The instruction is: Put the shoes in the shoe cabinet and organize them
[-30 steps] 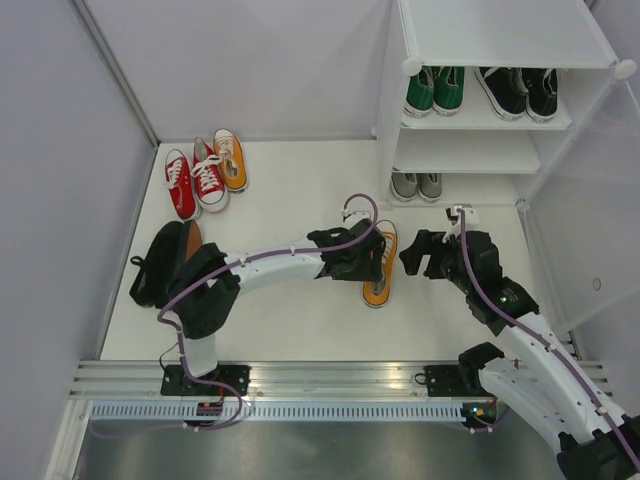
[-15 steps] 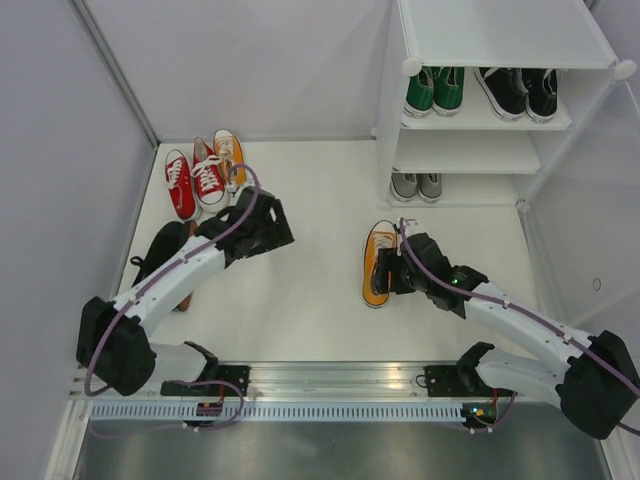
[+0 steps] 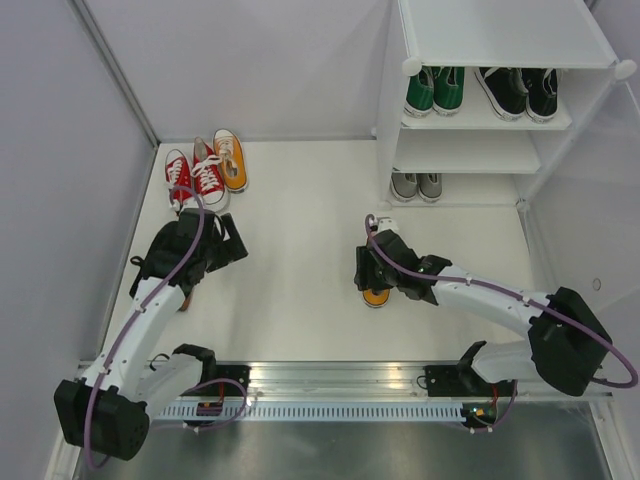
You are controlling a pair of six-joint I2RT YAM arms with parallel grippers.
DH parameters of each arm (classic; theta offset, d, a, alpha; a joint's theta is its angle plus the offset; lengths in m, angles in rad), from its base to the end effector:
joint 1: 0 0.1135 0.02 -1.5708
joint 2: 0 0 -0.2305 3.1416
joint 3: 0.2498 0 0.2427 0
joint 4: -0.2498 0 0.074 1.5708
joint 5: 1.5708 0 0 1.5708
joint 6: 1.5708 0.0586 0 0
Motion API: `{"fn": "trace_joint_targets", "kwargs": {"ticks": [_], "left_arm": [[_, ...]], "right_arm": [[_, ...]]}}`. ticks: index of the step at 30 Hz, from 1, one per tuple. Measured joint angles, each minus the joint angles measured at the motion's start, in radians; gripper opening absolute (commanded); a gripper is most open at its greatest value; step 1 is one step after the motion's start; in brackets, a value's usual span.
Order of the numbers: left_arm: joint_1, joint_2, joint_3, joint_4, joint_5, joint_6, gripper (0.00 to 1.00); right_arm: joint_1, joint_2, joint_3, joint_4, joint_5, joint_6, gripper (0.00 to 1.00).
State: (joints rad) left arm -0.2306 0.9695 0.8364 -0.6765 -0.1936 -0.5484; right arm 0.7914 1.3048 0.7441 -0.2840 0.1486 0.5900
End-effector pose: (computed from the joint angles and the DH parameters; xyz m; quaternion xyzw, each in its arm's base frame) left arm 0.2181 -0.0396 0.2366 -0.1817 0.9068 -0.0574 0.3761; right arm 0.2016 0.1917 0.1630 -0.0675 0.9302 0.1721 0.3172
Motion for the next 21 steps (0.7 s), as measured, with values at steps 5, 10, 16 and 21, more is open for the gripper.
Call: {"fn": "trace_joint_targets", "kwargs": {"ticks": [5,10,16,21], "left_arm": [[0.0,-0.047,-0.023,-0.015,-0.014,0.05,1.0],[0.0,-0.129,-0.033,-0.003,-0.032,0.084,1.0],[0.0,-0.159,-0.061,0.005,-0.077,0.106,1.0],[0.0,-0.182,-0.081,0.005,-0.096,0.113,1.0]], "right_arm": [[0.005,0.087,0.008,0.0,0.026,0.019,0.57],[0.021,0.171,0.01,0.033,0.03,0.037,0.43],[0.025,0.202,0.037,0.015,0.042,0.04,0.01],[0.013,0.146,0.053,-0.108,0.071,0.002,0.01]]}}
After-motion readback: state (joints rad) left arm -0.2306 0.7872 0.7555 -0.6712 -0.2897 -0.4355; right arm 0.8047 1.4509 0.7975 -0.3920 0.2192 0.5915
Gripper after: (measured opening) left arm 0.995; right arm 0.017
